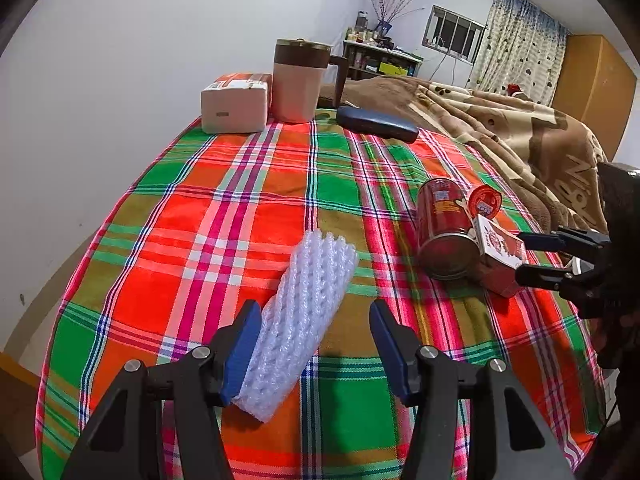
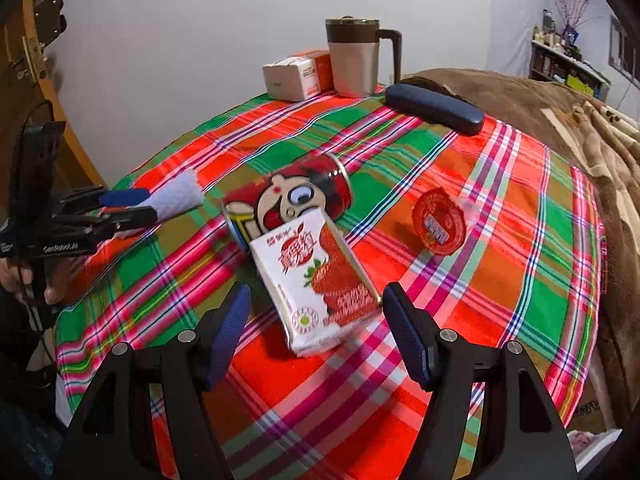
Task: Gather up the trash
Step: 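Grasp the white foam net with the left gripper while the right gripper grasps the strawberry milk carton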
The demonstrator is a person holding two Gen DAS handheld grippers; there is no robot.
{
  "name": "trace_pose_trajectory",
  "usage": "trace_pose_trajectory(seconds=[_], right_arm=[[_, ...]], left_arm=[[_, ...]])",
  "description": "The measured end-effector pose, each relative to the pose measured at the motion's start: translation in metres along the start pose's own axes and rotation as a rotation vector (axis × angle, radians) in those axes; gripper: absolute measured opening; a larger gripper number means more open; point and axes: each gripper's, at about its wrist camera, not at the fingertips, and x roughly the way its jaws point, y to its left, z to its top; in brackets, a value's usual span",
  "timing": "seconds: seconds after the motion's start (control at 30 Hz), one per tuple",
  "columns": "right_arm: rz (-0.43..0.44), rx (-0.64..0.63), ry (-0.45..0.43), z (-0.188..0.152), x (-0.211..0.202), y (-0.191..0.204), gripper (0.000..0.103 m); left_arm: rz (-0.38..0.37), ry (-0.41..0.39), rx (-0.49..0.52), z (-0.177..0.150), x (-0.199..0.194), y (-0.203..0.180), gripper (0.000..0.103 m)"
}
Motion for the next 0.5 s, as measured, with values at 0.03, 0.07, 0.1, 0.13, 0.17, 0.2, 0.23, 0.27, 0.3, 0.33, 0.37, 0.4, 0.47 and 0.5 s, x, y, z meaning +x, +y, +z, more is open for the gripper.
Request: trace_pose_trajectory(seconds=[0.03, 0.07, 0.1, 0.13, 0.17, 0.2, 0.23, 0.27, 0.3, 0.33, 0.37, 0.4, 0.47, 0.5], right_arm=[[-0.014, 0.002, -0.001, 0.001, 0.002, 0.000, 0.070], [-0.025, -0.001, 0.002, 0.002, 0.005, 0.001, 0.070], [-0.032, -0.006, 0.006, 0.002, 0.007, 0.001, 0.070], [-0.040, -0.013, 0.012, 0.002, 0.011, 0.002, 0.070], [-0.048, -0.021, 0.019, 0.002, 0.014, 0.003, 0.070], [-0.053, -0.027, 0.025, 0.002, 0.016, 0.004, 0.070], [-0.059, -0.029, 0.032, 0.001, 0.017, 0.004, 0.070], [-0.063, -0.026, 0.044, 0.001, 0.020, 0.005, 0.070], [-0.066, -0.016, 0.051, 0.000, 0.020, 0.005, 0.070], [-0.068, 0.000, 0.046, 0.000, 0.019, 0.005, 0.069], [-0.068, 0.011, 0.038, 0.000, 0.017, 0.005, 0.068], [-0.065, 0.027, 0.024, 0.000, 0.014, 0.005, 0.067], [-0.075, 0.042, 0.011, -0.003, 0.009, 0.008, 0.057], [-0.086, 0.047, 0.010, -0.005, 0.007, 0.009, 0.057]], left_arm=[[0.011, 0.003, 0.003, 0.000, 0.002, 0.000, 0.056], [0.022, 0.007, 0.004, 0.001, 0.004, 0.000, 0.056], [0.029, 0.010, 0.005, 0.001, 0.006, 0.001, 0.056], [0.035, 0.013, 0.005, 0.002, 0.009, 0.002, 0.056], [0.040, 0.018, 0.006, 0.002, 0.011, 0.003, 0.056], [0.043, 0.021, 0.007, 0.002, 0.013, 0.003, 0.056], [0.044, 0.026, 0.007, 0.002, 0.015, 0.004, 0.056], [0.047, 0.033, 0.004, 0.001, 0.017, 0.005, 0.056], [0.052, 0.037, 0.003, 0.001, 0.018, 0.005, 0.056], [0.054, 0.038, 0.002, 0.001, 0.019, 0.006, 0.056], [0.054, 0.035, -0.002, 0.000, 0.018, 0.006, 0.054], [0.054, 0.033, -0.008, 0.000, 0.017, 0.006, 0.045], [0.066, 0.036, -0.013, -0.002, 0.017, 0.005, 0.031], [0.070, 0.036, -0.018, -0.002, 0.017, 0.005, 0.030]])
